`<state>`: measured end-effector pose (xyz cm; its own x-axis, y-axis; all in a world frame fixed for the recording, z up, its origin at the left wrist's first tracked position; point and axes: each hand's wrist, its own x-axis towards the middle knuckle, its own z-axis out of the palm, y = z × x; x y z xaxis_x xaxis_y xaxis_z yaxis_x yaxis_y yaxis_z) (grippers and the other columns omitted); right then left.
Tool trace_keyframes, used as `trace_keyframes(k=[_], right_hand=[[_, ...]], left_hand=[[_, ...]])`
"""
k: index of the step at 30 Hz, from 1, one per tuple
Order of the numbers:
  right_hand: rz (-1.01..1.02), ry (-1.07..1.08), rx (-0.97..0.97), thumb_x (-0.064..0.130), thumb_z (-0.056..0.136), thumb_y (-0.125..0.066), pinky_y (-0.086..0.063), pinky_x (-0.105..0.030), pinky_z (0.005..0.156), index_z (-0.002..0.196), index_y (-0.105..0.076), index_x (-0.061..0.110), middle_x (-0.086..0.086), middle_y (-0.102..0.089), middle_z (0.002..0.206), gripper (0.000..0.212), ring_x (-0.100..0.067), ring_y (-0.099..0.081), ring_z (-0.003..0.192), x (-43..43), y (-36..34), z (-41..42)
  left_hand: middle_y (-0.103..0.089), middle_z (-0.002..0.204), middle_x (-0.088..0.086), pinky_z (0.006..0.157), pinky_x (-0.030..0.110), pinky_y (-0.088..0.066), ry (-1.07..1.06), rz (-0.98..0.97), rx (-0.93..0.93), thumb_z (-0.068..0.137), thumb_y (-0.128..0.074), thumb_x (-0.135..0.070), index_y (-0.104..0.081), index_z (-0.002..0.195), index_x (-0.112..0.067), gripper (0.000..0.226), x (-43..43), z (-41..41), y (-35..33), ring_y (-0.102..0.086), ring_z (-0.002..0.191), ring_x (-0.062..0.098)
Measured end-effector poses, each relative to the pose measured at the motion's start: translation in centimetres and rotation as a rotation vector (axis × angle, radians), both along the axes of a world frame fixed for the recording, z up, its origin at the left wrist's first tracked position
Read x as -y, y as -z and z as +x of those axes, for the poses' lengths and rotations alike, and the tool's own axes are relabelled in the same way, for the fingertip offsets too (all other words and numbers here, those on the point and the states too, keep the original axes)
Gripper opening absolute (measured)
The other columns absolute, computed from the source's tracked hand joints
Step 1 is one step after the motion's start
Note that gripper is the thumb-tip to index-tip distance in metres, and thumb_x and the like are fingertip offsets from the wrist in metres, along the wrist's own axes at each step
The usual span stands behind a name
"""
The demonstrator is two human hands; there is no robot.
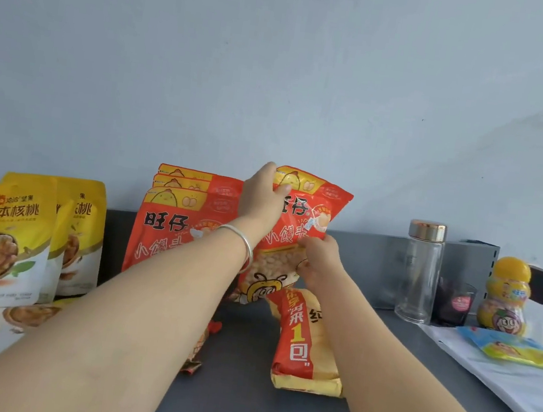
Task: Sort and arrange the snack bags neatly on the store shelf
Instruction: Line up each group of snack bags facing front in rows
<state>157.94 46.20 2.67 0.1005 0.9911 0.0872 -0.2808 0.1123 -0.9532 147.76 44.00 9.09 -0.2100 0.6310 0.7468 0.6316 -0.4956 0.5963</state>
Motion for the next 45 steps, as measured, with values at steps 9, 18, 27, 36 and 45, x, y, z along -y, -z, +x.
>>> trace_keyframes(k=[9, 18, 27, 36, 45], right_hand=[[0.317, 0.010, 0.128, 0.043, 0.093, -0.057, -0.054, -0.027, 0.064, 0.120, -0.049, 0.022, 0.000, -0.068, 0.106, 0.035, -0.013, -0.068, 0.085, 4.1, -2.7, 1.1], [0.347, -0.163, 0.344, 0.030, 0.082, -0.075, -0.060, -0.037, 0.078, 0.094, -0.064, 0.012, -0.011, -0.074, 0.097, 0.025, -0.026, -0.073, 0.084, 7.5, -3.7, -3.6], [0.321, 0.091, 0.304, 0.042, 0.079, -0.073, -0.059, -0.047, 0.079, 0.088, -0.065, 0.016, -0.008, -0.074, 0.090, 0.029, -0.028, -0.072, 0.082, 9.5, -3.5, -10.2], [0.211, 0.282, 0.648, 0.055, 0.087, -0.057, -0.051, -0.037, 0.081, 0.121, -0.050, 0.018, 0.000, -0.065, 0.109, 0.051, -0.023, -0.064, 0.103, 13.2, 2.9, -15.6], [0.059, 0.362, 0.786, 0.058, 0.093, -0.041, -0.049, -0.048, 0.089, 0.130, -0.037, 0.019, -0.008, -0.058, 0.123, 0.054, -0.033, -0.057, 0.110, 16.4, 5.4, -16.5]], left_hand=[[-0.055, 0.092, 0.004, 0.062, 0.025, -0.049, 0.190, 0.157, 0.463, 0.097, -0.048, -0.021, -0.041, 0.096, -0.012, 0.011, 2.7, -1.6, -3.9, -0.060, 0.081, 0.016], [-0.052, 0.094, 0.002, 0.063, 0.028, -0.049, 0.182, 0.103, 0.676, 0.098, -0.046, -0.020, -0.040, 0.104, -0.015, 0.011, 5.5, -7.2, -2.8, -0.056, 0.081, 0.017], [-0.051, 0.129, -0.002, 0.093, 0.037, -0.047, 0.410, -0.208, 0.442, 0.088, -0.063, -0.034, -0.024, 0.141, -0.026, 0.066, 10.0, -12.1, 1.9, -0.055, 0.112, 0.018], [-0.024, 0.147, 0.007, 0.112, 0.045, -0.030, 0.284, -0.272, 0.097, 0.095, -0.050, -0.031, 0.014, 0.148, -0.031, 0.083, 12.0, -16.5, 10.5, -0.031, 0.136, 0.021], [-0.007, 0.156, 0.001, 0.116, 0.044, -0.022, 0.427, -0.463, -0.144, 0.079, -0.072, -0.039, 0.027, 0.141, -0.040, 0.116, 14.4, -18.2, 15.2, -0.015, 0.143, 0.021]])
